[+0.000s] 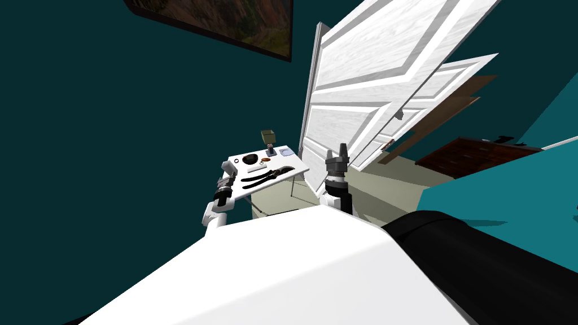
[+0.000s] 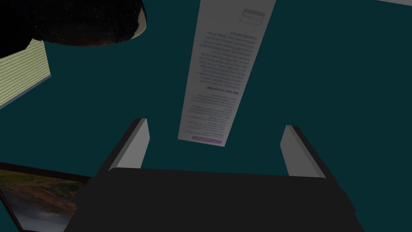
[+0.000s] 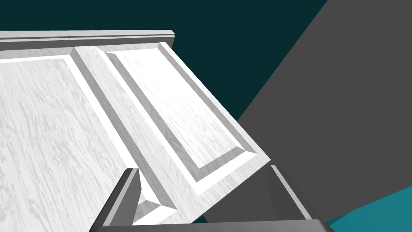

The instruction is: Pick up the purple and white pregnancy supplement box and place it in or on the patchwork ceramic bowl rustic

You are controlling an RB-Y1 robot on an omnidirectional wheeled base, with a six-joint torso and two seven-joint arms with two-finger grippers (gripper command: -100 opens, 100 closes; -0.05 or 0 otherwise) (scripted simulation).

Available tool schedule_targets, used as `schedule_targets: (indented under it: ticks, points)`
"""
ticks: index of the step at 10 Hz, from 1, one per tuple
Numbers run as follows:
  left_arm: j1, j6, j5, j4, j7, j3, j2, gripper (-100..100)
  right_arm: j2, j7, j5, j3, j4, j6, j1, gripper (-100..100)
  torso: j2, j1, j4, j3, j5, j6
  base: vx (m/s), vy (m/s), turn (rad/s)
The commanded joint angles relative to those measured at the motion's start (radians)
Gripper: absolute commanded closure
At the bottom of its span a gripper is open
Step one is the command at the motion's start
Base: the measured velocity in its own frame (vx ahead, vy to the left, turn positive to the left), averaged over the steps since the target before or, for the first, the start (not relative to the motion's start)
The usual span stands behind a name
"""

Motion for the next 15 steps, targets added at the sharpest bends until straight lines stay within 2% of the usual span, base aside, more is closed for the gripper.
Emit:
schedule_targets:
  ticks: [1, 2, 3, 5, 6, 7, 8, 9, 13, 14, 15]
  points:
    - [-0.020, -0.009, 0.002, 0.031, -0.014, 0.022, 0.000, -100, 0.000, 0.000, 0.000, 0.000, 0.000, 0.000, 0.000, 0, 0.000, 0.000, 0.000, 0.000, 0.000, 0.000, -0.028, 0.007, -0.092]
    - [-0.037, -0.021, 0.004, 0.051, -0.031, 0.044, -0.004, -100, 0.000, 0.000, 0.000, 0.000, 0.000, 0.000, 0.000, 0, 0.000, 0.001, 0.000, 0.000, 0.000, 0.000, 0.016, 0.048, -0.093]
    - [-0.048, -0.031, 0.012, 0.065, -0.041, 0.052, -0.012, -100, 0.000, 0.000, 0.000, 0.000, 0.000, 0.000, 0.000, 0, -0.003, 0.003, 0.000, -0.001, 0.000, 0.000, 0.061, 0.110, -0.102]
    - [-0.047, -0.031, 0.013, 0.065, -0.039, 0.050, -0.013, -100, 0.000, 0.000, 0.000, 0.000, 0.000, 0.000, 0.000, 0, -0.009, 0.008, -0.002, -0.005, 0.002, 0.000, 0.093, 0.080, -0.043]
    - [-0.048, -0.032, 0.014, 0.066, -0.040, 0.050, -0.014, 0, 0.000, 0.000, 0.000, 0.000, 0.000, 0.000, 0.000, 0, -0.007, 0.004, -0.002, -0.004, 0.001, -0.001, 0.009, 0.009, 0.001]
    - [-0.064, -0.014, 0.020, 0.071, -0.028, 0.055, 0.015, -100, 0.000, 0.000, 0.000, 0.000, 0.000, 0.000, 0.000, 0, -0.004, 0.002, -0.001, -0.003, 0.000, 0.000, 0.058, 0.012, -0.097]
    - [-0.058, -0.027, 0.017, 0.073, -0.039, 0.056, -0.001, -100, 0.000, 0.000, 0.000, 0.000, 0.000, 0.000, 0.000, 0, -0.006, 0.001, -0.001, -0.003, 0.000, 0.000, 0.037, 0.010, -0.026]
    - [-0.060, -0.026, 0.017, 0.074, -0.038, 0.057, 0.000, 100, 0.000, 0.000, 0.000, 0.000, 0.000, 0.000, 0.000, 0, -0.005, 0.001, -0.001, -0.003, 0.000, -0.001, 0.005, 0.002, 0.006]
    - [-0.059, -0.026, 0.017, 0.073, -0.039, 0.057, 0.001, 100, 0.000, 0.000, 0.000, 0.000, 0.000, 0.000, 0.000, 0, -0.002, 0.001, 0.000, -0.001, 0.001, 0.000, 0.000, 0.000, 0.000]
    - [-0.059, -0.026, 0.017, 0.073, -0.039, 0.057, 0.001, 0, 0.000, 0.000, 0.000, 0.000, 0.000, 0.000, 0.000, 0, -0.002, 0.000, -0.001, -0.001, 0.001, 0.000, 0.000, 0.000, 0.000]
    - [-0.059, -0.026, 0.017, 0.073, -0.039, 0.057, 0.001, 100, 0.000, 0.000, 0.000, 0.000, 0.000, 0.000, 0.000, 0, -0.003, 0.000, -0.001, -0.001, 0.001, 0.000, 0.000, 0.000, 0.000]
